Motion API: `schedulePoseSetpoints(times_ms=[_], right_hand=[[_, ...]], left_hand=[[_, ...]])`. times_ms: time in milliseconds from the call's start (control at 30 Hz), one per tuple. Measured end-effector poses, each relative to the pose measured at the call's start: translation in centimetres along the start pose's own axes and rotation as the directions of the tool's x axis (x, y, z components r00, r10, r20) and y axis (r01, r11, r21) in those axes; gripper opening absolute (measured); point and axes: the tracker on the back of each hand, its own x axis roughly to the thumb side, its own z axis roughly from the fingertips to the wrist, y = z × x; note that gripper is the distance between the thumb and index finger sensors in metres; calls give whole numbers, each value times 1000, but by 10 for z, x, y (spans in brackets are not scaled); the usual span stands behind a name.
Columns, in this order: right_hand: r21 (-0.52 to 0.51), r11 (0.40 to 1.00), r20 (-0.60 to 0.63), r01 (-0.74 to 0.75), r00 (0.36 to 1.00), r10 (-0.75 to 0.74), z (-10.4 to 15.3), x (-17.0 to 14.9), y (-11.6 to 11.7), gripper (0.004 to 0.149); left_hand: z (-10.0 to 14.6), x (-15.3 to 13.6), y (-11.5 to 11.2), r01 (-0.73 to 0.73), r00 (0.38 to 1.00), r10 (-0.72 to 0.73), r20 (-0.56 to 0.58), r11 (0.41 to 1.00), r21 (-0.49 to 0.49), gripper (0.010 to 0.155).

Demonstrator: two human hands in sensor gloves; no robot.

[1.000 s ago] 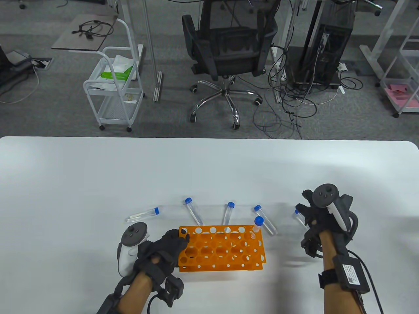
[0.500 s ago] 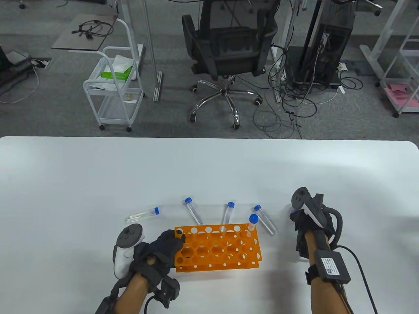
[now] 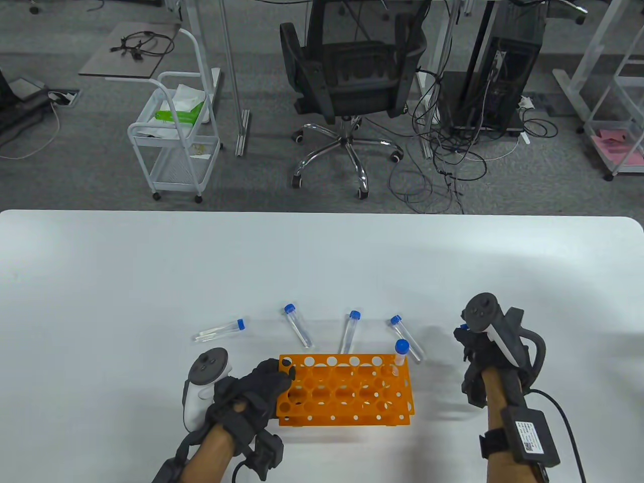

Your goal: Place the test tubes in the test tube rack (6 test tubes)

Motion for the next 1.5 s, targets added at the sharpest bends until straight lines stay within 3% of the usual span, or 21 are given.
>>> schedulePoseSetpoints(times_ms=[233,400,567,767,1500], right_hand=[[-3,978,46,210,977,-209,34,-5,-22,58],[-32,944,97,329,941,-325,48,-12,-24,58],[14,898,163,440,885,-436,58,-16,-27,59],[12,893,264,450,860,-437,75,-8,-41,58],[-21,826,453,563,742,-494,117,15,-76,57]], left_hand=[[-1,-1,-6,-15,1000,15,-4,1000,-18,48],[0,0,-8,-20,1000,20,-4,1000,-21,48],[1,1,-9,-21,1000,21,1,1000,-14,48],[5,3,-8,-25,1000,25,13,1000,6,48],[3,-2,-3,4,1000,-3,-28,999,38,48]])
